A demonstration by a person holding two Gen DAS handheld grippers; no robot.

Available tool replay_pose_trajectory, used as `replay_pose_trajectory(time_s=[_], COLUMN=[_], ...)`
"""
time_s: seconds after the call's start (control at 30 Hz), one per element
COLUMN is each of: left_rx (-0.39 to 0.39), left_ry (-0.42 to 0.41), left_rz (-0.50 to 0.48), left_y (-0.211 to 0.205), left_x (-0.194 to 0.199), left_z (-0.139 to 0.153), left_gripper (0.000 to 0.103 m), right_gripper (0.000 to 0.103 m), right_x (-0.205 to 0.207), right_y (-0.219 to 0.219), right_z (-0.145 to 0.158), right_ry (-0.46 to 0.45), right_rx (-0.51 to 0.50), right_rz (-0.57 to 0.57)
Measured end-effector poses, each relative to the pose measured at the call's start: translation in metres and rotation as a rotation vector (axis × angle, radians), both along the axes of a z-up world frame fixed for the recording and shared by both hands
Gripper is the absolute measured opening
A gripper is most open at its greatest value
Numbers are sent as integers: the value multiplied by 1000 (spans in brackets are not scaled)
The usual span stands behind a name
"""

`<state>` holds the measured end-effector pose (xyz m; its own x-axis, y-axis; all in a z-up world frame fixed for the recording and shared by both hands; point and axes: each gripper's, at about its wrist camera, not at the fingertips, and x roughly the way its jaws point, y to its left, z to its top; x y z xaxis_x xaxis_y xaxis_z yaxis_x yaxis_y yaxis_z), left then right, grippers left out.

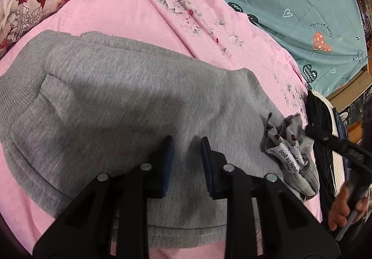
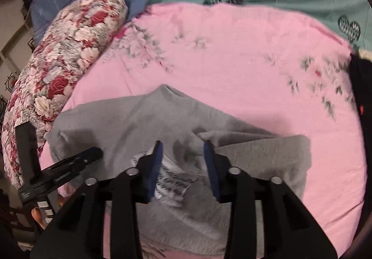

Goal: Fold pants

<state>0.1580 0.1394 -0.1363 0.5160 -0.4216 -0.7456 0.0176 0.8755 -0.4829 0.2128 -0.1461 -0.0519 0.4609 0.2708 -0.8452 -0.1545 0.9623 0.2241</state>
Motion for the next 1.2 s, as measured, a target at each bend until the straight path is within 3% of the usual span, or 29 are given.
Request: replay_pose_trajectory(time_s=[0.07,0.13,0.2,0.4,0.43,0.5,0.53,0.67,0.73,0.8,0.9,0.93,1.03,1.2], left_rx=[-2,-3,0,7,6,0,-3,-54,-102,-129,-84,-101,-220,-239], left_ry=[3,5,1,-10,-12,-18,-21,-54,-78,-107,-15,23,120,227], left_rz=[0,-1,-3,-18,-22,-42,-51,2,41,112,286,319,381,458], left_y=[0,0,0,-3,-4,-6,-7,6,22,45,84,94,115,122], left_x=[0,1,1,2,2,2,2,-19,-40,-62,-76,-77,-79,-60], left_z=[0,-1,-1,-1,0,1,2,15,29,48,61,59,41,8], left_gripper=[25,25,25,32,36,43,47,58,75,85,88,88,88,86], right_gripper=[34,34,42,54,57,77,79,79,79,79,80,80,80,80], right_x=[11,11,9,-21,-29,-48,-59,-96,-112,-125,-137,-138,-141,-153], right_y=[-1,1,5,-21,-28,-41,-48,-64,-70,-76,-89,-94,-105,-125], right_z=[-24,-35,-31,6,12,21,26,34,37,36,28,25,17,19], right_ry=[57,56,46,41,32,7,-11,-64,-92,-119,-118,-112,-107,-133], right_rx=[0,-22,-36,182,227,290,310,289,235,197,222,241,289,316], right_rz=[-6,-7,6,42,46,52,58,73,70,67,61,59,54,39])
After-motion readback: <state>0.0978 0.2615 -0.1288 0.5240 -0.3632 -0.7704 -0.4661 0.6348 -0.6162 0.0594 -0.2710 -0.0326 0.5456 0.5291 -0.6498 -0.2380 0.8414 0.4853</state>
